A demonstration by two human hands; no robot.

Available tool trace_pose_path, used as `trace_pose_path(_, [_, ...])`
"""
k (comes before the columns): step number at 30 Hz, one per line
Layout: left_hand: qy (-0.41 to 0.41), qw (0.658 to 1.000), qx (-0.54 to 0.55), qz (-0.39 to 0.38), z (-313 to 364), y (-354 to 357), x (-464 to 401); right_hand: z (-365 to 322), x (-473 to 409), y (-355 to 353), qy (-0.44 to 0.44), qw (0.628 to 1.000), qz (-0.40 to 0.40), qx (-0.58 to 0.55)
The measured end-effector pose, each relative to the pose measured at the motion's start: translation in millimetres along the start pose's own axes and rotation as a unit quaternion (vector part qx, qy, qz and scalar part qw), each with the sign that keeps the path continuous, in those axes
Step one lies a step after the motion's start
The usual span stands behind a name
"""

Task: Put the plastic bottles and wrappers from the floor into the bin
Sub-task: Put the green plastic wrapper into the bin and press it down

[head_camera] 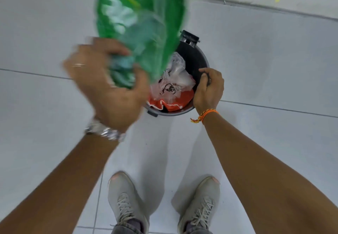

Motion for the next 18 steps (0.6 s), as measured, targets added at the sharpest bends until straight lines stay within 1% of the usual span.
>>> trace_pose_path(1, [0.041,0.998,-0.014,-0.049,26.6,13.0,-1.7,3.0,-1.4,-1.5,0.005,1.0,0.008,-0.013])
trace_pose_path(2, [0.086,0.976,-0.079,-0.184,48.9,42.4,-3.0,8.8,-2.0,-1.6,0.03,0.998,0.005,-0.049])
trace_pose_path(3, [0.093,0.916,-0.137,-0.366,61.4,81.5,8.0,13.6,-1.2,-1.2,0.059,0.994,0.0,-0.092])
trace_pose_path(4, [0.1,0.847,-0.18,-0.49,62.5,108.6,27.1,16.9,0.8,-3.3,0.077,0.99,0.017,-0.118])
trace_pose_path(5, [0.094,0.804,-0.19,-0.556,58.2,124.5,36.7,15.3,4.3,-8.4,0.074,0.99,0.056,-0.109])
trace_pose_path(6, [0.066,0.797,-0.158,-0.58,53.5,128.1,35.2,14.6,8.5,-13.0,0.069,0.989,0.09,-0.1])
trace_pose_path(7, [0.04,0.817,-0.125,-0.562,50.1,127.5,26.6,15.0,11.3,-16.8,0.068,0.987,0.115,-0.093])
trace_pose_path(8, [0.026,0.853,-0.098,-0.512,51.1,124.3,11.3,14.5,13.0,-16.7,0.067,0.985,0.121,-0.105])
trace_pose_path(9, [0.017,0.88,-0.1,-0.465,50.5,123.4,-3.0,14.9,13.4,-16.1,0.071,0.985,0.118,-0.105])
trace_pose_path(10, [0.005,0.887,-0.131,-0.442,46.5,124.7,-15.3,17.4,12.3,-14.5,0.075,0.986,0.111,-0.104])
trace_pose_path(11, [-0.011,0.873,-0.174,-0.455,38.3,130.1,-21.1,18.4,11.8,-13.4,0.076,0.988,0.101,-0.093])
trace_pose_path(12, [-0.033,0.845,-0.21,-0.49,28.9,135.7,-21.9,20.8,9.5,-11.9,0.08,0.989,0.091,-0.088])
trace_pose_path(13, [-0.046,0.823,-0.235,-0.516,21.4,142.7,-19.6,20.0,8.0,-11.7,0.079,0.99,0.085,-0.079])
trace_pose_path(14, [-0.048,0.809,-0.248,-0.531,19.8,150.4,-16.1,19.4,7.0,-12.0,0.08,0.991,0.083,-0.067])
trace_pose_path(16, [-0.039,0.799,-0.259,-0.542,13.8,168.8,-7.8,16.3,7.7,-10.6,0.084,0.992,0.081,-0.044])
trace_pose_path(18, [-0.045,0.796,-0.253,-0.549,6.9,183.9,2.2,16.8,7.5,-8.8,0.093,0.992,0.081,-0.035])
Point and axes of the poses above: each hand's wrist, its own x-axis away from the middle knuckle, its own y-axis out of the palm, z = x × y, the point moved 8 cm from there along -x, towards the middle knuckle, and after that the axes turned 10 degrees about -z, right-handed, at the moved point
